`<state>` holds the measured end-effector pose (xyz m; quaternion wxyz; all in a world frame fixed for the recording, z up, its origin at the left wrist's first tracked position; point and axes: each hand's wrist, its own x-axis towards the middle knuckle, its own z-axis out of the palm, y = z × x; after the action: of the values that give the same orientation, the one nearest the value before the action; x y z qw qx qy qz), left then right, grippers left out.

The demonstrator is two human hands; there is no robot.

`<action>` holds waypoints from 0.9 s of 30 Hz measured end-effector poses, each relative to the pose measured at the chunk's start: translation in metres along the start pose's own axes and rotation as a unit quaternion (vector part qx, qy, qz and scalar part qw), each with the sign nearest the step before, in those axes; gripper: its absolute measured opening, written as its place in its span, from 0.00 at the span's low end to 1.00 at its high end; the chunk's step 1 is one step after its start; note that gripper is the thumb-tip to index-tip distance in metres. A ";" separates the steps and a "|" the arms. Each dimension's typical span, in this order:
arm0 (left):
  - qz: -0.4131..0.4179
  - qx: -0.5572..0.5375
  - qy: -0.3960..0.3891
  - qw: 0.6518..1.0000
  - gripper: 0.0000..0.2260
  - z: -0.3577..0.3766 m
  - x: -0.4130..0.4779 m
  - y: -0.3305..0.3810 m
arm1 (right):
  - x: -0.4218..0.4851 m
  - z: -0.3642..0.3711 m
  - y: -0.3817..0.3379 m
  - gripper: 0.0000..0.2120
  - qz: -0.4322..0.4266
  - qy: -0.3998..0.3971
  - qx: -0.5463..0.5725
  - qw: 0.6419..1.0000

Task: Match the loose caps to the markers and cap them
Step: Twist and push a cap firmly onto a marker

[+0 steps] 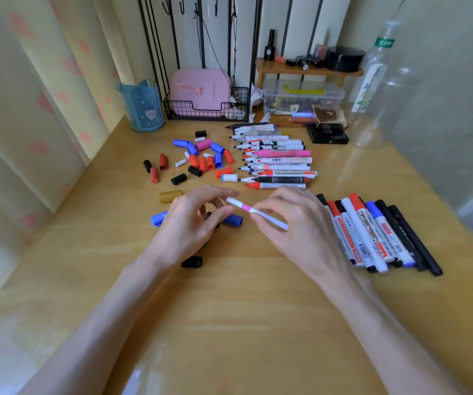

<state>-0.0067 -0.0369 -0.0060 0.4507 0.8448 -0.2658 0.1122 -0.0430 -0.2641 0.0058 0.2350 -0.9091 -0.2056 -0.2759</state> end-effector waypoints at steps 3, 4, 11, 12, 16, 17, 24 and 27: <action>0.006 0.002 0.002 1.000 0.12 0.002 0.001 0.000 | 0.002 -0.017 0.014 0.01 0.102 0.011 -0.013 0.995; 0.007 0.006 0.002 1.000 0.11 0.004 0.001 0.000 | 0.002 -0.025 0.020 0.01 0.148 0.004 -0.030 0.989; 0.032 0.027 -0.042 0.998 0.10 0.026 0.009 0.020 | -0.006 -0.062 0.053 0.08 0.328 -0.072 -0.148 0.930; 0.034 0.030 -0.045 0.998 0.10 0.027 0.010 0.022 | -0.008 -0.064 0.056 0.10 0.337 -0.080 -0.166 0.923; 0.024 0.040 -0.044 0.998 0.10 0.026 0.009 0.017 | -0.011 -0.067 0.060 0.13 0.347 -0.094 -0.197 0.912; 0.018 0.043 -0.040 0.998 0.10 0.025 0.009 0.014 | -0.010 -0.066 0.059 0.12 0.340 -0.088 -0.194 0.916; -0.019 0.066 0.007 0.998 0.11 0.014 0.011 -0.005 | 0.002 -0.038 0.046 0.08 0.226 -0.059 -0.094 0.968; -0.037 0.078 0.018 0.996 0.11 0.009 0.010 -0.015 | 0.012 -0.018 0.047 0.11 0.177 -0.071 -0.082 0.978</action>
<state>0.0096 -0.0414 -0.0169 0.3924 0.8844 -0.2163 0.1307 -0.0173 -0.3090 0.0111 0.1892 -0.9646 -0.0344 -0.1803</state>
